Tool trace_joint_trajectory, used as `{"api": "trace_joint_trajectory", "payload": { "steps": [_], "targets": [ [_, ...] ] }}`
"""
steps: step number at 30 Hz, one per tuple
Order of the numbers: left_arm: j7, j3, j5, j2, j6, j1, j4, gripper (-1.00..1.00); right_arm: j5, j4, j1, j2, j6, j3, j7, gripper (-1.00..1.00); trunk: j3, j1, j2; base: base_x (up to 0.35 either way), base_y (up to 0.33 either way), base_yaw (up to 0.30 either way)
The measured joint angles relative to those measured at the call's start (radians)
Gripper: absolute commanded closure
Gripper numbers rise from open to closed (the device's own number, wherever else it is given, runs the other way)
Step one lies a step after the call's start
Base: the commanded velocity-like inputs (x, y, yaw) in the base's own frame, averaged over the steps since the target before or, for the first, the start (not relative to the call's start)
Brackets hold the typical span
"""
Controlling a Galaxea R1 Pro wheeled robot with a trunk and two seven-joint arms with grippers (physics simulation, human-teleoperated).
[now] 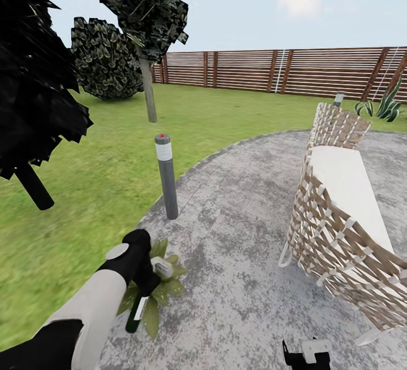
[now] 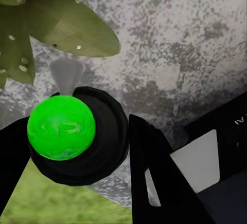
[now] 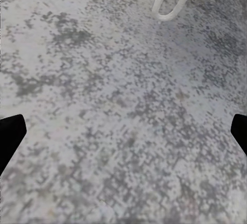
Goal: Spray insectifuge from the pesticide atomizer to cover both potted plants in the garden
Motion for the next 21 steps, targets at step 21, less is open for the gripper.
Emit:
{"api": "trace_joint_trajectory", "payload": {
  "steps": [21],
  "targets": [
    [0.006,0.003,0.0,0.006,0.001,0.067,-0.057,1.0,-0.001,-0.001,0.0,-0.001,0.0,-0.001,0.0,-1.0,0.0,0.0,0.0,0.0,0.0,0.0]
  ]
}}
